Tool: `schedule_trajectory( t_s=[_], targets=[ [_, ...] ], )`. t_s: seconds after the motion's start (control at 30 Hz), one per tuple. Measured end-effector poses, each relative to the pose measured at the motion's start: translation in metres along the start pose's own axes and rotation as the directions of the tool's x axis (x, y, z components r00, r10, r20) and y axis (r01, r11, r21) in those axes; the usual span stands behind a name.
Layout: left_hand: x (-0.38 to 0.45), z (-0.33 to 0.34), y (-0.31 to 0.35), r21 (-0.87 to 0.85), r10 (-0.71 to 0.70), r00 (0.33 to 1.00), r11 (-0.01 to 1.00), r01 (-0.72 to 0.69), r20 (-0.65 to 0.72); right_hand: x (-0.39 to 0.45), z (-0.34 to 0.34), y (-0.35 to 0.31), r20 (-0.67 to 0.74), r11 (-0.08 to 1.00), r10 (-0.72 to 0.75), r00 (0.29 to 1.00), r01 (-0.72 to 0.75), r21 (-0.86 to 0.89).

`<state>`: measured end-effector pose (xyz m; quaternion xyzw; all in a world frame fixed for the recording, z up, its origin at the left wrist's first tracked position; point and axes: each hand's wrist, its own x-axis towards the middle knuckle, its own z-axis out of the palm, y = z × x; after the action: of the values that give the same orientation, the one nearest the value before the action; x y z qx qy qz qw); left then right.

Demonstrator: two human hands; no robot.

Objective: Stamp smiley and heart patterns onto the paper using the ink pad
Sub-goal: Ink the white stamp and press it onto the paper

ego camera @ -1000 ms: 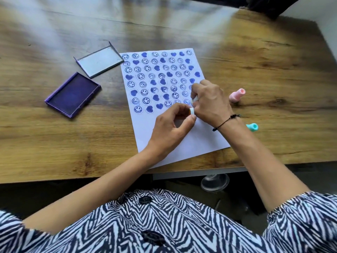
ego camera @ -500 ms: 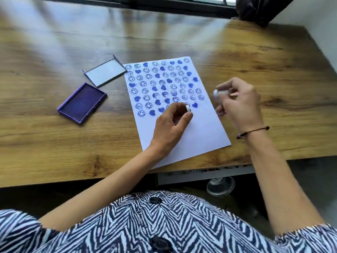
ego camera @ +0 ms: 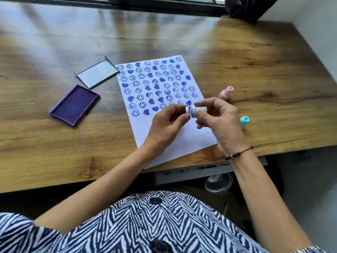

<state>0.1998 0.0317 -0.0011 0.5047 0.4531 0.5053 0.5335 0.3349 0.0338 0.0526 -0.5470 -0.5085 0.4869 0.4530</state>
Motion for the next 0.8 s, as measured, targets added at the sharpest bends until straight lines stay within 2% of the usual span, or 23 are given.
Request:
schedule_trajectory(
  t_s=[0.23,0.5,0.57,0.6,0.63,0.7,0.77,0.8],
  targets=[
    [0.0,-0.002,0.001,0.012,0.021,0.999,1.0,-0.021,0.041,-0.002,0.004,0.005,-0.03,0.989,-0.051,0.998,0.047,-0.139],
    [-0.001,-0.003,0.004,0.101,0.012,0.997,0.995,-0.019,0.071,-0.012,0.013,0.012,-0.073,0.987,-0.09,0.993,0.079,-0.139],
    [-0.001,-0.001,0.004,0.14,0.016,0.996,0.99,-0.028,0.087,-0.01,0.008,0.008,-0.059,0.972,-0.097,0.993,0.082,-0.221],
    [-0.001,0.001,0.003,0.17,0.014,0.996,0.985,-0.029,0.089,-0.006,0.002,0.004,-0.051,0.942,-0.126,0.991,0.103,-0.318],
    [0.0,0.004,0.003,0.196,0.004,0.997,0.981,-0.019,0.076,0.0,-0.005,0.001,-0.037,0.877,-0.17,0.985,0.134,-0.462],
    [0.004,0.008,0.005,0.214,-0.037,0.999,0.976,0.03,0.028,0.016,-0.022,-0.005,-0.008,0.613,-0.256,0.967,0.156,-0.775],
    [0.011,0.011,0.01,0.219,-0.047,0.999,0.975,0.042,0.018,0.032,-0.039,-0.008,-0.006,0.334,-0.253,0.967,0.082,-0.939],
    [0.015,0.012,0.014,0.21,-0.04,0.999,0.977,0.034,0.023,0.039,-0.046,-0.007,-0.013,0.234,-0.241,0.97,0.045,-0.971]
  ],
)
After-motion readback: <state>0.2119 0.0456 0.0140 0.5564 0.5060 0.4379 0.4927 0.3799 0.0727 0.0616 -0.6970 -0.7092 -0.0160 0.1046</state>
